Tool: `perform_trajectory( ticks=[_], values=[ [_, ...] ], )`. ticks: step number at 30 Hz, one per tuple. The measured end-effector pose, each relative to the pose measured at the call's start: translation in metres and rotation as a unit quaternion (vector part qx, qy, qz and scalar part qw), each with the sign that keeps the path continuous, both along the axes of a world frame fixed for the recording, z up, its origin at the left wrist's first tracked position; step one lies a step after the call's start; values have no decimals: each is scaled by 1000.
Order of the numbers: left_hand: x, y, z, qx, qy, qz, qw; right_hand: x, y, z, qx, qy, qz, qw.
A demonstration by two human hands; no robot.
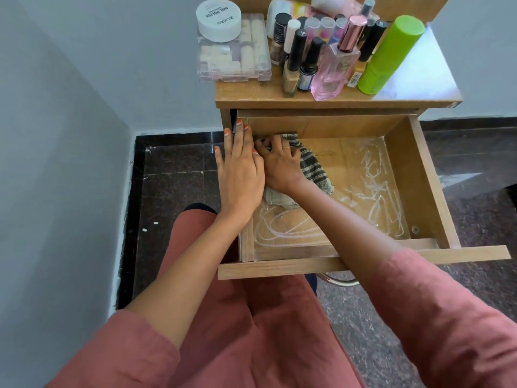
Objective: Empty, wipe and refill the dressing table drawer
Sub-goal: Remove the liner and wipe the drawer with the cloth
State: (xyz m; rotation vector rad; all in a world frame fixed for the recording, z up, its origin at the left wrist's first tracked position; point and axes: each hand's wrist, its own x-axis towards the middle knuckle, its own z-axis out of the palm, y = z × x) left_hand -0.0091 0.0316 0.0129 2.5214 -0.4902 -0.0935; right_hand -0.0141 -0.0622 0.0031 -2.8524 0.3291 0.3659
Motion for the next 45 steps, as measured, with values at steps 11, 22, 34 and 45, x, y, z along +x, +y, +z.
perform_trajectory(
  ticks=[11,22,34,45],
  values=[
    [-1,0,2,1,-7,1,1000,-57,-6,14,73,83,124,986],
    [-1,0,2,25,-12,6,1000,-36,-7,-5,5,3,151,989],
    [-2,2,4,40,-17,7,999,-20,-37,-19,24,-8,93,995],
    [-3,2,2,41,-20,7,999,-48,-97,-16,21,46,-10,999]
  ],
)
